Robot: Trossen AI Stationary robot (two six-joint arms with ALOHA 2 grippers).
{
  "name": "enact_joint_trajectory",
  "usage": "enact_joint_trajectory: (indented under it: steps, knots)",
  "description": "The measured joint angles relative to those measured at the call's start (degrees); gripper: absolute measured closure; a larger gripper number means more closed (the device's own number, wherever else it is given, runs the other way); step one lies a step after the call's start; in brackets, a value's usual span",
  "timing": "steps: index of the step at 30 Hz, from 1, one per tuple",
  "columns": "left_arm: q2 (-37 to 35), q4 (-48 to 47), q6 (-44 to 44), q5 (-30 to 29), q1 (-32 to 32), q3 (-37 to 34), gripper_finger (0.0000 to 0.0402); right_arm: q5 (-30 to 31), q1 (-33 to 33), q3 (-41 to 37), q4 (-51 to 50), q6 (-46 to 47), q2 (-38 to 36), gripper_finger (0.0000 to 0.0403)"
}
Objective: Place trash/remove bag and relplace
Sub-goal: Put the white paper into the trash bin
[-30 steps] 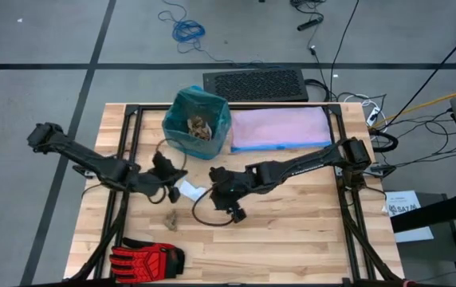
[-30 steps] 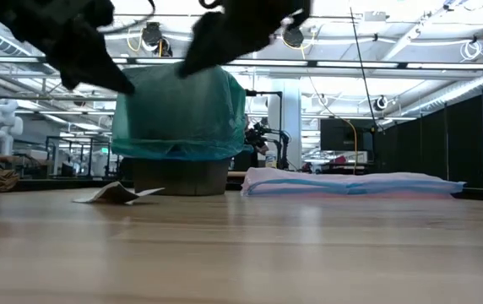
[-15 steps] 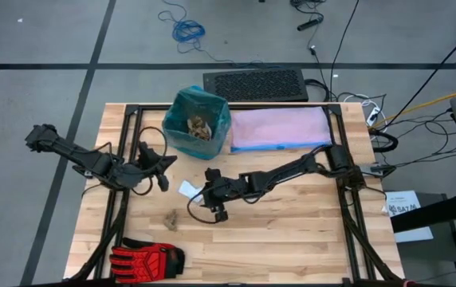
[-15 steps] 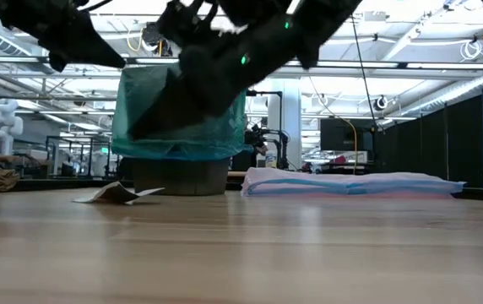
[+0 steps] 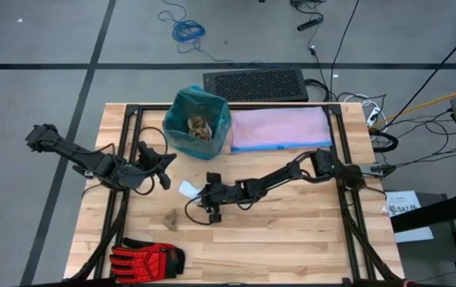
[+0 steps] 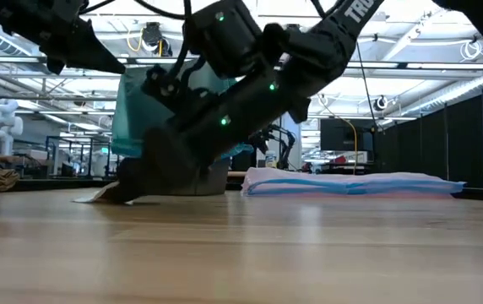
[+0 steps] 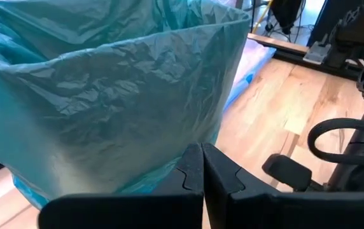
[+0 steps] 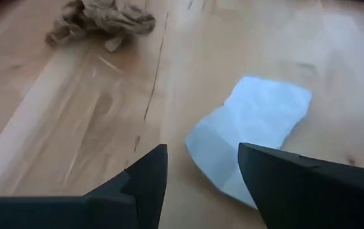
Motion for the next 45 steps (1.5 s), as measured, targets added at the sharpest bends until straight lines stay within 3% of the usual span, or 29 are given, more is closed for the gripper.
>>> enact_joint_trajectory:
  steps: [3,8,12,19,24,34,38,42,45]
  knots:
    - [0.0,-0.03,-0.02,-0.02,0.02,0.0,0.0402,2.54,-0.22,1.02,-0.96,0.49,0.49,0.0254]
    - [0.0,0.2,-0.04,-0.15,0.07,0.0,0.0402,4.83,-0.54,4.36,-2.07,-3.7,0.86,0.0384]
    - [-0.02,0.45,-0.04,-0.11,0.07,0.0,0.0402,4.39,0.31,8.82,-8.61,-5.78,0.43,0.04]
    - [-4.41,1.32,4.51,0.09,-0.7,0.0,0.0402,4.37,2.98,18.2,-20.89,-12.11,-4.75,0.0403]
    - [-6.85,2.13,7.24,0.12,-0.7,0.0,0.0402,4.29,2.12,19.67,-27.4,-11.6,-5.27,0.0394]
    - [-7.27,0.81,7.61,0.53,-0.7,0.0,0.0402,8.09,0.11,18.88,-24.85,-11.24,3.14,0.0262]
    - [-7.23,0.59,7.54,0.53,-0.7,0.0,0.0401,10.67,-0.8,18.86,-21.18,-12.0,6.07,0.0228]
    - [-7.23,0.18,7.41,0.57,-0.7,0.0,0.0402,13.74,-1.69,18.99,-18.68,-11.25,7.67,0.0241]
    - [-7.23,0.15,7.41,0.57,-0.7,0.02,0.0402,14.26,-2.3,18.97,-19.2,-10.67,7.77,0.0305]
